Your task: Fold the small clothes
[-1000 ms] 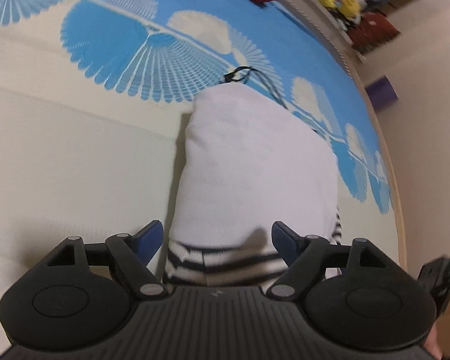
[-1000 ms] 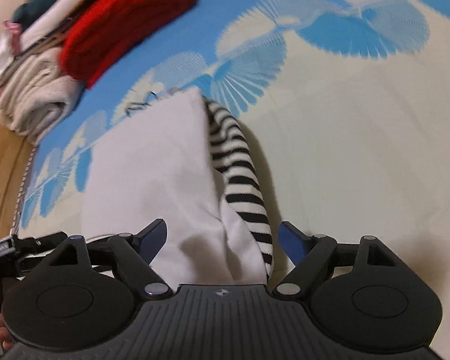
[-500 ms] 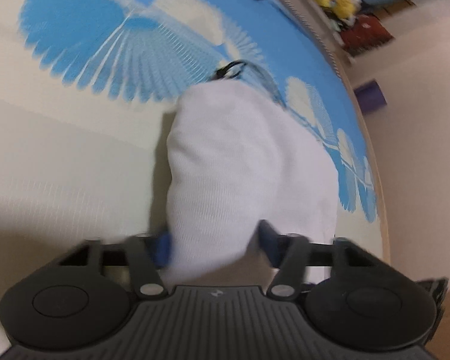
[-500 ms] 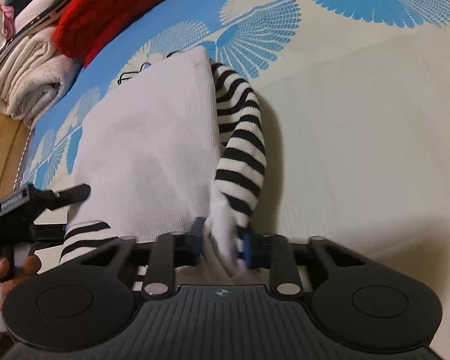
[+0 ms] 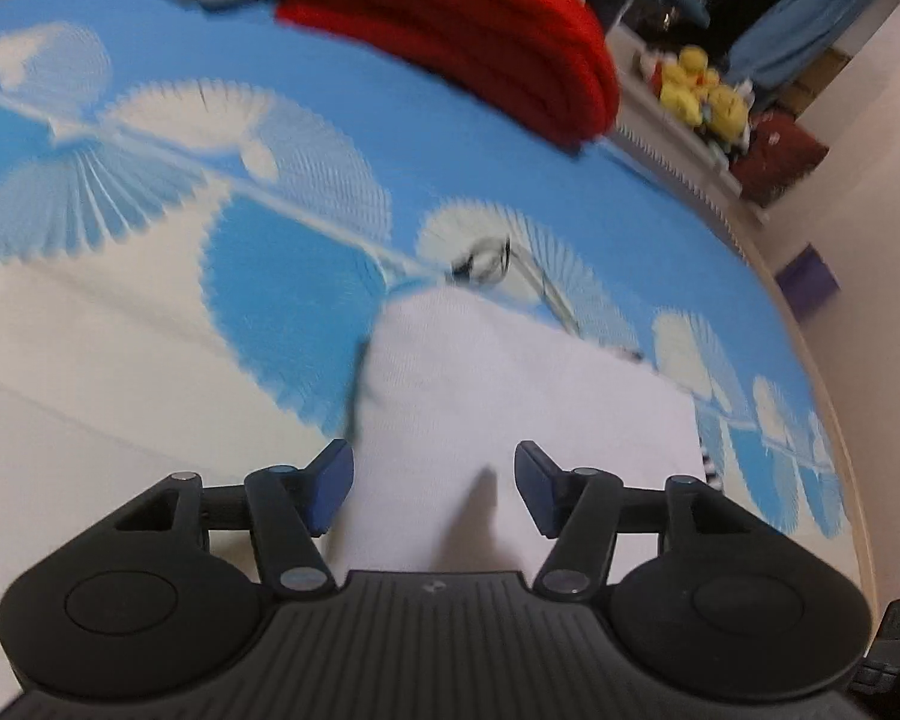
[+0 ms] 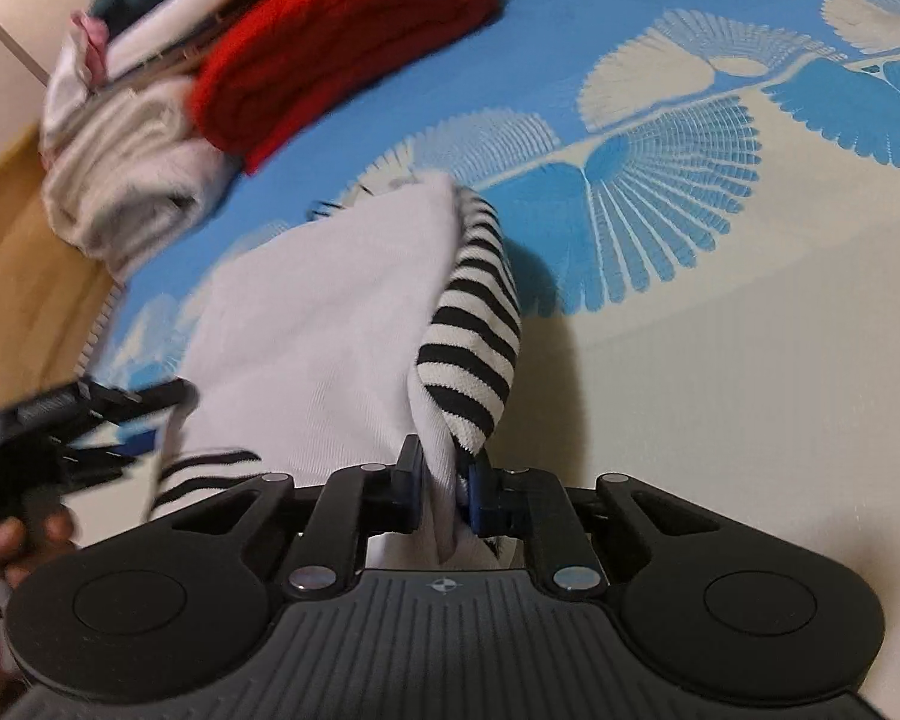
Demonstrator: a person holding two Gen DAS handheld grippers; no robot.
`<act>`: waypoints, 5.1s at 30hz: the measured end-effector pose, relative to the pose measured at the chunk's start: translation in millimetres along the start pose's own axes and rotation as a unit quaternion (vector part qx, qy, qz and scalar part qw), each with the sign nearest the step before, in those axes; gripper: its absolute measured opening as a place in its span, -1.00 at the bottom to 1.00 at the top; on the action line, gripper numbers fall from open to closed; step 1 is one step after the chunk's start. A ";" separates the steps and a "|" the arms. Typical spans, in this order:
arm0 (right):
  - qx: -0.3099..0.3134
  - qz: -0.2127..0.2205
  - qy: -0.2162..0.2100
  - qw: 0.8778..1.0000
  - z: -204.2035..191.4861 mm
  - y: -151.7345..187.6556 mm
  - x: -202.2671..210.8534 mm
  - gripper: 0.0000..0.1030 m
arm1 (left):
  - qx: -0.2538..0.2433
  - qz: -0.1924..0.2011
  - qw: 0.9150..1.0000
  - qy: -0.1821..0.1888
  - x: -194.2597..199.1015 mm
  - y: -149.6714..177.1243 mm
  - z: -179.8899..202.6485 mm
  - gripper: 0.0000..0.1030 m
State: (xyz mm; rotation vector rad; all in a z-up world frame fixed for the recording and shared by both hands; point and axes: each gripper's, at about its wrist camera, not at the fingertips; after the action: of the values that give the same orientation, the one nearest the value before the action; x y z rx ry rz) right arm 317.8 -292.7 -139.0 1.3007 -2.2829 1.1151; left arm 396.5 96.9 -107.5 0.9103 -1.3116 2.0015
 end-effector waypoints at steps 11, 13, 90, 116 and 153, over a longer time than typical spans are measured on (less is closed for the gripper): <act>0.080 -0.023 0.003 0.997 -27.3 5.7 22.4 -0.05 | -0.201 -0.021 0.979 0.014 30.9 40.1 32.2 -0.01; 0.084 -0.047 0.017 0.995 -27.1 12.2 14.9 -0.06 | -0.212 -0.021 0.977 0.007 31.4 49.2 32.9 -0.03; 0.231 0.102 0.133 0.958 -144.5 151.2 158.8 0.93 | -0.141 0.091 0.977 -0.134 223.4 207.1 56.1 0.99; 0.227 0.081 0.117 0.963 -144.9 149.4 144.3 0.93 | -0.152 0.090 0.976 -0.126 216.7 210.8 62.9 0.99; 0.239 0.081 0.117 0.960 -150.4 149.4 143.3 0.93 | -0.158 0.094 0.976 -0.115 218.2 212.4 65.3 0.99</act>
State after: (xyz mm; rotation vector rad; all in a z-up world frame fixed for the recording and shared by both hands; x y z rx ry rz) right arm 97.0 -223.8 -29.4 1.0635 -2.0443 1.8578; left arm 117.5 -18.4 -30.7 0.9124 -1.8438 1.7869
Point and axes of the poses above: each gripper's, at about its wrist camera, not at the fingertips, and x roughly against the way its jaws point, z to its right, y to its underside, and after that the axes turned 13 degrees about -y, right-handed
